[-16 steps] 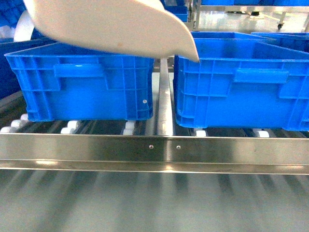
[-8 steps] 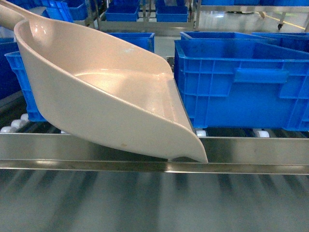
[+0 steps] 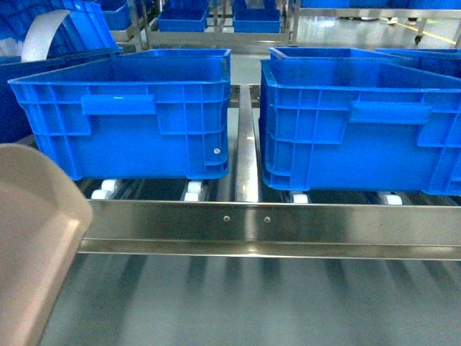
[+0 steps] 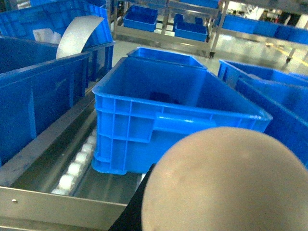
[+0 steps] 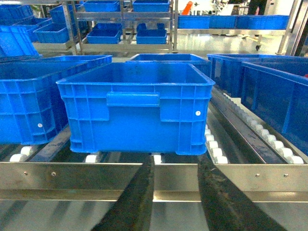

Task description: Place part in tray to right shelf

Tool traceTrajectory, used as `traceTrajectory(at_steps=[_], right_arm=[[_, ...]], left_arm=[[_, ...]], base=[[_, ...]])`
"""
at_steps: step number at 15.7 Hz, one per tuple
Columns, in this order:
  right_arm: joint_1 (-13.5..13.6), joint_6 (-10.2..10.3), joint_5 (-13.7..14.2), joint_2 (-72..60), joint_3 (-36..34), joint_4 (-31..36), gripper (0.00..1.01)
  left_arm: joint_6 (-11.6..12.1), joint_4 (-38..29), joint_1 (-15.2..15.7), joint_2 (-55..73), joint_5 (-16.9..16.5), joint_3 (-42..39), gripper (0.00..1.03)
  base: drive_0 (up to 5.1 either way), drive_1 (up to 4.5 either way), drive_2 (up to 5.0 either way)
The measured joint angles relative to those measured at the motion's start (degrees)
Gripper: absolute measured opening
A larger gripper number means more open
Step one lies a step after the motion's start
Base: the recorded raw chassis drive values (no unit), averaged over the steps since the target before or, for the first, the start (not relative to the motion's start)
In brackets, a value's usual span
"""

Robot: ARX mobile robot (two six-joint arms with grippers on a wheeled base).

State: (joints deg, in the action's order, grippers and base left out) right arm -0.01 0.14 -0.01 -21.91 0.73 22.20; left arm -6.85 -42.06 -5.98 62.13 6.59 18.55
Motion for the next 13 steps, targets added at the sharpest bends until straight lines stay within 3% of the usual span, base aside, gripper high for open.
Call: traceTrajectory(at_steps=[2, 3, 5, 6, 10, 11, 13], right_arm=[[0.0, 0.0, 0.0, 3.1, 0.0, -3.7, 0.07], [0.0, 0.0, 0.0, 4.8, 0.0, -4.9, 0.02], [0.0, 0.0, 0.0, 7.3, 0.0, -7.6, 0.02], [0.0, 0.0, 0.0, 8.4, 0.0, -8.7, 0.02], [0.0, 0.0, 0.0, 12.3, 0.0, -12.6, 0.02], [0.0, 0.0, -0.2, 17.6, 0.0, -21.0, 0.02], [0.0, 0.0, 0.0, 21.6, 0.3, -21.6, 0.02]], left_arm=[[4.3, -0.2, 0.9, -4.3, -1.7, -4.2, 0.14], [5.1, -0.2, 1.6, -6.6, -2.1, -6.1, 0.14], [5.8, 1.4, 5.7, -11.0, -6.2, -9.3, 0.14], [5.9, 2.2, 6.2, -13.2, -6.0, -10.7, 0.14], [5.8, 7.4, 6.0, -22.2, -6.6, -14.5, 0.14], [5.8, 8.9, 6.0, -24.4, -6.6, -15.3, 0.14], [5.8, 11.3, 6.0, -27.8, -6.6, -16.0, 0.14]], base=[[0.0, 0.00, 0.0], [0.0, 0.00, 0.0], [0.0, 0.00, 0.0], [0.0, 0.00, 0.0], [0.0, 0.00, 0.0], [0.0, 0.00, 0.0], [0.0, 0.00, 0.0]])
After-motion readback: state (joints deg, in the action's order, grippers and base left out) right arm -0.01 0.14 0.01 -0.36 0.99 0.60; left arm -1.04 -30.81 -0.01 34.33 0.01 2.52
